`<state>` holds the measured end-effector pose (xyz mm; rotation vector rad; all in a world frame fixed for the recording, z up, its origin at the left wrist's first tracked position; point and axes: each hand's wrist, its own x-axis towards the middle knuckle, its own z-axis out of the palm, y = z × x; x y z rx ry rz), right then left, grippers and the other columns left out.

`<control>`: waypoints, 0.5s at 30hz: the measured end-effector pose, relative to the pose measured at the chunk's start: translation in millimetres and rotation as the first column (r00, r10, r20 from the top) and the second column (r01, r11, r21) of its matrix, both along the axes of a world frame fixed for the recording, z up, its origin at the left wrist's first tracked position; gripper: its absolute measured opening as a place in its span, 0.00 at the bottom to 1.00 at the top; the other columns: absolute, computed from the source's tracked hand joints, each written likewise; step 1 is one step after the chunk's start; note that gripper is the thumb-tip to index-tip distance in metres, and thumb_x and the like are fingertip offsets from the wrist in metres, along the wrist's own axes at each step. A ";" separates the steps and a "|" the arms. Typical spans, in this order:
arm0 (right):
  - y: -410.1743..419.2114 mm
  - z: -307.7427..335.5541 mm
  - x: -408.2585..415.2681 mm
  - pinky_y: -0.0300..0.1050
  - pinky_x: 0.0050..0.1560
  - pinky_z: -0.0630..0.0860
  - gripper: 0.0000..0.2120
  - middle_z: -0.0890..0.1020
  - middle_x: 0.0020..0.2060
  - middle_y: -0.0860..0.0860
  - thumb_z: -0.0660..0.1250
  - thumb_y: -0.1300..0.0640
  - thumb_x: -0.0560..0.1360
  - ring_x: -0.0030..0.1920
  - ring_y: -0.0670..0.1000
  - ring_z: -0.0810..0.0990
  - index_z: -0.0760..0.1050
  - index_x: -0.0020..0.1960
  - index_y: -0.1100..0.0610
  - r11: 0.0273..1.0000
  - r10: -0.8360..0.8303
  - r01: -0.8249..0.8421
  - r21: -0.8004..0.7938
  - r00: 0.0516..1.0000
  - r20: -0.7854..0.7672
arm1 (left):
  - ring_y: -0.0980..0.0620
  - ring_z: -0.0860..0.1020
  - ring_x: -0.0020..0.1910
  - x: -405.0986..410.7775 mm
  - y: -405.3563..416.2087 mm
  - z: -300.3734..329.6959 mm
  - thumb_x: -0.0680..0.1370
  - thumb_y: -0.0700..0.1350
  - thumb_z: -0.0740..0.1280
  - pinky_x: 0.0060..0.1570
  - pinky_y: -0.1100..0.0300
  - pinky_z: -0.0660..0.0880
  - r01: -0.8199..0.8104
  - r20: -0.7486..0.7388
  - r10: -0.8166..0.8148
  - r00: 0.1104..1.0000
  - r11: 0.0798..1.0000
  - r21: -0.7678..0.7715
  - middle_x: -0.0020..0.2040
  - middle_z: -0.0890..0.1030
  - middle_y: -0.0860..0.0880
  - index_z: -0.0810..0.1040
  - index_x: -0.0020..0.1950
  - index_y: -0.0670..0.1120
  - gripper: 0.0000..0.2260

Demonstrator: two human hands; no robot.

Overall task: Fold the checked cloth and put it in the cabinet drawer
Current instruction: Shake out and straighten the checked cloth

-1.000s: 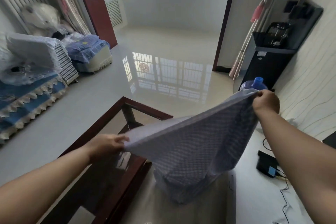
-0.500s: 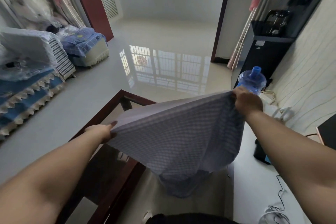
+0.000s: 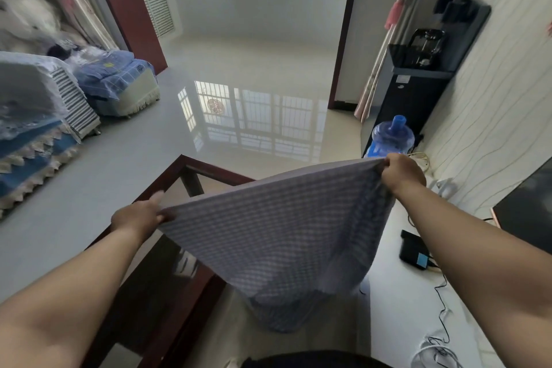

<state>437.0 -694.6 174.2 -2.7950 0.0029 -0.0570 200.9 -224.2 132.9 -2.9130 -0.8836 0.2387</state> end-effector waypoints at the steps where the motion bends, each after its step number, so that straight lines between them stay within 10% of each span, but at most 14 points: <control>1: 0.4 -1.2 -0.6 0.49 0.46 0.72 0.12 0.79 0.54 0.62 0.58 0.62 0.76 0.52 0.63 0.79 0.75 0.57 0.60 0.998 -0.053 0.052 0.023 0.999 0.009 | 0.46 0.80 0.48 5.3 -2.4 6.9 0.80 0.52 0.58 0.40 0.58 0.73 0.010 0.002 -0.010 1.000 1.000 0.022 0.51 0.82 0.48 0.74 0.63 0.52 0.14; 4: -0.2 12.4 9.0 0.54 0.55 0.73 0.14 0.78 0.57 0.62 0.57 0.60 0.77 0.56 0.64 0.78 0.73 0.61 0.61 0.958 -0.203 0.194 0.212 0.979 0.021 | 0.40 0.79 0.44 26.9 -12.0 47.2 0.79 0.52 0.60 0.41 0.54 0.75 0.005 0.336 -0.020 0.942 0.999 0.044 0.45 0.82 0.43 0.81 0.50 0.49 0.12; 8: -4.6 77.8 32.7 0.53 0.57 0.71 0.14 0.76 0.58 0.65 0.56 0.60 0.77 0.57 0.65 0.76 0.74 0.58 0.64 0.897 -0.279 0.157 0.413 0.926 0.255 | 0.34 0.76 0.45 64.8 -24.2 126.2 0.79 0.48 0.61 0.40 0.47 0.72 -0.076 0.798 -0.097 0.595 0.982 0.176 0.43 0.81 0.37 0.81 0.48 0.42 0.12; 15: 8.1 130.3 26.9 0.53 0.55 0.71 0.12 0.76 0.57 0.67 0.60 0.62 0.76 0.57 0.66 0.75 0.75 0.55 0.67 0.934 -0.146 -0.020 0.357 0.890 0.432 | 0.34 0.77 0.49 61.9 2.5 148.4 0.78 0.48 0.61 0.51 0.44 0.72 -0.106 0.670 -0.074 0.739 0.969 0.224 0.46 0.82 0.36 0.81 0.51 0.42 0.13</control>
